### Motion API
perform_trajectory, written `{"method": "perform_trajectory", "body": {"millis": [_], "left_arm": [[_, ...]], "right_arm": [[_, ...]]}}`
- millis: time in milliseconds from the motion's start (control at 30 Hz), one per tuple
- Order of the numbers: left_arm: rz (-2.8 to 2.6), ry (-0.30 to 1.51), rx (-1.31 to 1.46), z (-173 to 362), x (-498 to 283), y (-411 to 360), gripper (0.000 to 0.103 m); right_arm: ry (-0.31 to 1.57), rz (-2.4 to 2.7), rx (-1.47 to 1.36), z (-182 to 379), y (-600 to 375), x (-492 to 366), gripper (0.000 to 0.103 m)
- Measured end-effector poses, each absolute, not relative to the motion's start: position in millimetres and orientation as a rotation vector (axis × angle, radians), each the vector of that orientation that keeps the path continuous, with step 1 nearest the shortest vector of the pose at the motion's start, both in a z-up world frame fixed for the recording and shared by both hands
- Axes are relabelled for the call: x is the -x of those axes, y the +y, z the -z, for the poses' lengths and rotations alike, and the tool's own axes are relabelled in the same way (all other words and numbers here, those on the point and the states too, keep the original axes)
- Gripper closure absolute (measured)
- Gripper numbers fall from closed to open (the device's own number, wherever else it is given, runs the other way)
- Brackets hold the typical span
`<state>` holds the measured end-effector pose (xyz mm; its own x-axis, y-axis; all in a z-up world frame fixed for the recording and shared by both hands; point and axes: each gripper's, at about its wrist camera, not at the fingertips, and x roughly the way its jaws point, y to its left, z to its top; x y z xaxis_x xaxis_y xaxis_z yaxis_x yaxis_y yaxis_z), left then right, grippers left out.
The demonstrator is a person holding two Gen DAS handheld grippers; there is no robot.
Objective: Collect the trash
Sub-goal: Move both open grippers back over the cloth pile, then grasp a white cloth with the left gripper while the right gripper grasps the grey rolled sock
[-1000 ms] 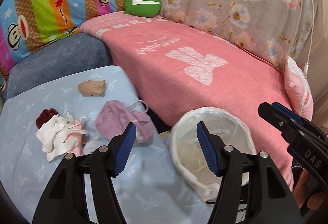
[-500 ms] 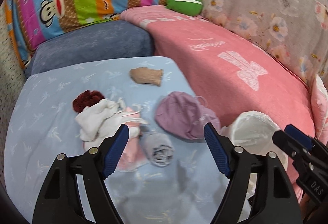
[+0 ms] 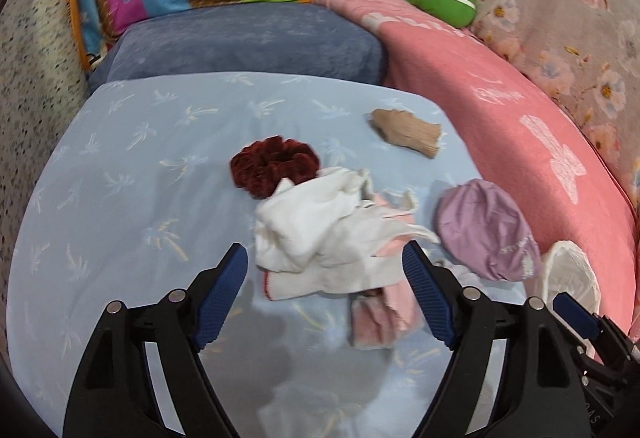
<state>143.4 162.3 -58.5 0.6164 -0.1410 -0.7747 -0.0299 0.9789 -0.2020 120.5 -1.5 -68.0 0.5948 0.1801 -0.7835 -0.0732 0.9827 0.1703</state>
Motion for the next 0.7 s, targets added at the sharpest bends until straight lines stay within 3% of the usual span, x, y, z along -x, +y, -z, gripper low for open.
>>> {"method": "perform_trajectory", "body": {"millis": [400,500,600,667,700], "left_arm": [[0.083,0.952,0.295,82.0,-175.9,191.2,0.028],[0.112,0.979,0.321,88.8,-181.5,192.7,0.044],[0.125,0.997,0.337,94.1,-184.4,194.7,0.068],[0.126,0.997,0.338,95.0,-183.7,196.1,0.081],[0.129,0.995,0.340,94.5,-182.7,196.9,0.083]], "right_arm": [[0.991,-0.158,-0.124,103.9,32.5,-159.8,0.047],[1.008,-0.158,-0.127,111.5,35.3,-163.0,0.047],[1.023,-0.158,-0.122,117.7,37.2,-165.0,0.047],[1.031,-0.161,-0.122,120.9,37.2,-165.0,0.056],[1.037,-0.164,-0.123,122.4,36.6,-164.5,0.061]]}}
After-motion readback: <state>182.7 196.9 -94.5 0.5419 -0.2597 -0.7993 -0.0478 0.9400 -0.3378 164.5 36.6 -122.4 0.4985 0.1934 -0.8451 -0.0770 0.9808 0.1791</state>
